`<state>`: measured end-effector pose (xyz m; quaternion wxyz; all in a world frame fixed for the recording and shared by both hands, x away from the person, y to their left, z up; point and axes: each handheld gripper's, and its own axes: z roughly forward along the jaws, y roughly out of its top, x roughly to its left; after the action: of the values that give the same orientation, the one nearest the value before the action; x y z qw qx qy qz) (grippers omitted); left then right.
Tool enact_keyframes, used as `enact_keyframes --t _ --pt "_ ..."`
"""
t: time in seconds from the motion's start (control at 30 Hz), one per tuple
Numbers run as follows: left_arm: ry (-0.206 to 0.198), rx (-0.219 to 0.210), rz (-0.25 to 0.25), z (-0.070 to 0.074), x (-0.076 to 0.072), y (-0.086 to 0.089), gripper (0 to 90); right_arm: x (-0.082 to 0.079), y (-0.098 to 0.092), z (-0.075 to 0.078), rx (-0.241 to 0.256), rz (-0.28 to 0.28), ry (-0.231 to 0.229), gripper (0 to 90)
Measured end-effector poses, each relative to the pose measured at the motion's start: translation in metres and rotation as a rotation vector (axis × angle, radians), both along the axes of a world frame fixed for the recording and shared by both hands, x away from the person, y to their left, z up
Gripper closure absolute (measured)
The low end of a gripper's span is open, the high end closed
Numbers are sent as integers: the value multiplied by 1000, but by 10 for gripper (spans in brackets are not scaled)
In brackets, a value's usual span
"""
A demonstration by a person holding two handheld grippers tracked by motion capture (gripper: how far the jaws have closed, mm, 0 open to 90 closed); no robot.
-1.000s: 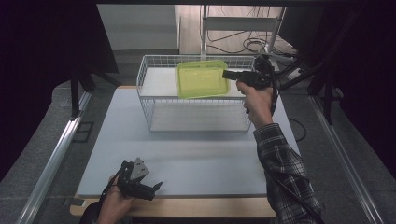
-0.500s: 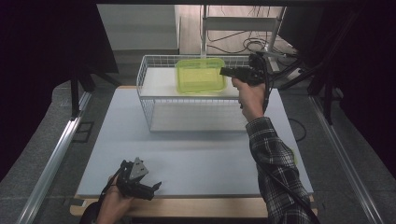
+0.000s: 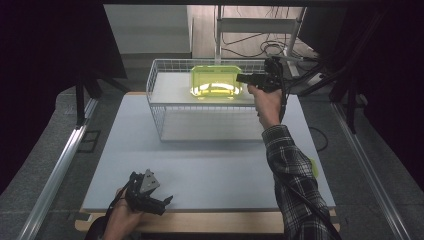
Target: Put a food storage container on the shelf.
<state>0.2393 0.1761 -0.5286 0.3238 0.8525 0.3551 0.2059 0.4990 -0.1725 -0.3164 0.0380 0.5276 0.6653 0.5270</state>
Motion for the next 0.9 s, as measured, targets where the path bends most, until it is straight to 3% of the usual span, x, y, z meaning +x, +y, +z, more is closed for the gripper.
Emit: enact_keyframes --t 0.23,0.37,0.53,0.73,0.9 --pt "5 5 -4 0 0 0 0 3 5 1 -96 -6 -19 699" --pt "10 6 -7 -1 0 -1 0 6 6 -3 -106 4 -16 625" --pt "10 10 -6 -1 0 -1 0 5 8 -1 -171 5 -49 545" --pt "-4 14 -1 0 0 -1 0 -2 7 1 -177 45 -73 430" --pt "7 -7 5 0 0 -2 0 -9 4 3 -173 68 -98 349"
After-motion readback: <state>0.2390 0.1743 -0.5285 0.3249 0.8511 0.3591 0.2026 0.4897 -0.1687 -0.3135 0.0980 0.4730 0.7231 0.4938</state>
